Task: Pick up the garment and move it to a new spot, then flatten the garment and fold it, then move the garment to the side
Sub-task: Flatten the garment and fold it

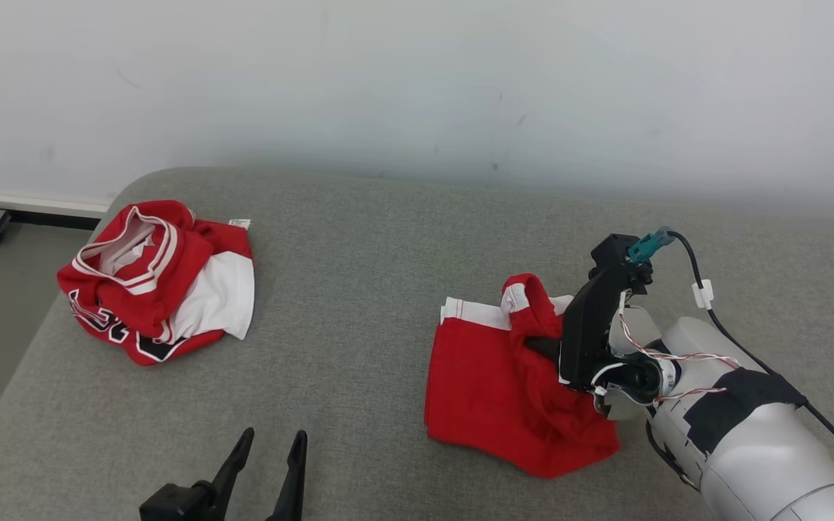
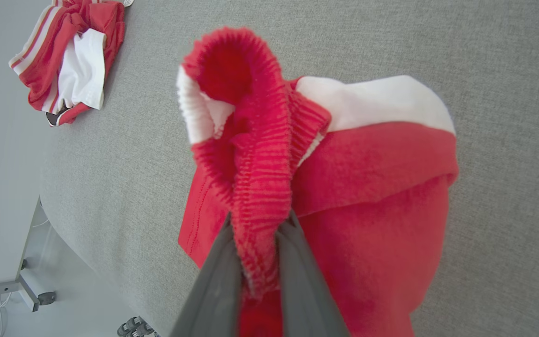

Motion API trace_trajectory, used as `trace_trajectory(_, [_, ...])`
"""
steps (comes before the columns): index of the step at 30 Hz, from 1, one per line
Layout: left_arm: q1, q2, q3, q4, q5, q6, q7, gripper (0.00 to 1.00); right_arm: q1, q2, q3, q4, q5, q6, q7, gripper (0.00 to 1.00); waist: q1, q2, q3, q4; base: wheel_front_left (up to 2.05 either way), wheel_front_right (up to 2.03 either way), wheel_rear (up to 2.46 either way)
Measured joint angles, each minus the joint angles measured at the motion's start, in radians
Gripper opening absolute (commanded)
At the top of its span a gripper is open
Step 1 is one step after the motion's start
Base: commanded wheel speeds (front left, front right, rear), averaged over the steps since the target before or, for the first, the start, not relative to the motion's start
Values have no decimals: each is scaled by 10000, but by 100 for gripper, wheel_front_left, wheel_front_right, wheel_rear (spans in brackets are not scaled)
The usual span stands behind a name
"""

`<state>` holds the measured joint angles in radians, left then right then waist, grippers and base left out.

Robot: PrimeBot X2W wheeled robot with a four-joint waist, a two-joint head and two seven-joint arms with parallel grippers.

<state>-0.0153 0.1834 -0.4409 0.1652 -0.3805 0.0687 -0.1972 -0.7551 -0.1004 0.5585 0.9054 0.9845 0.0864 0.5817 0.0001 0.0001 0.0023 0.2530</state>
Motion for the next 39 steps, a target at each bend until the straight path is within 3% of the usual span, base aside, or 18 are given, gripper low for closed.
trace_trajectory(16, [-292,-424,-470,445,4,-213,-23,100,-136,40,-174,796,10,-426,-240,0,0,0,78,859,0,0,0])
trace_trajectory(34, [-355,-546,-527,746,6,-336,-148,100,-231,86,-73,1628,-23,-510,-464,2,-2,-1,135,1623,0,0,0])
trace_trajectory(35, [-352,-546,-516,761,6,-334,-159,100,-303,100,-54,1680,-92,-510,-552,99,-2,0,126,1633,0,0,0])
trace_trajectory(39, [-331,-523,-408,798,6,-272,-238,100,-439,148,33,1787,-171,-506,-627,100,-2,-1,97,1575,0,0,0])
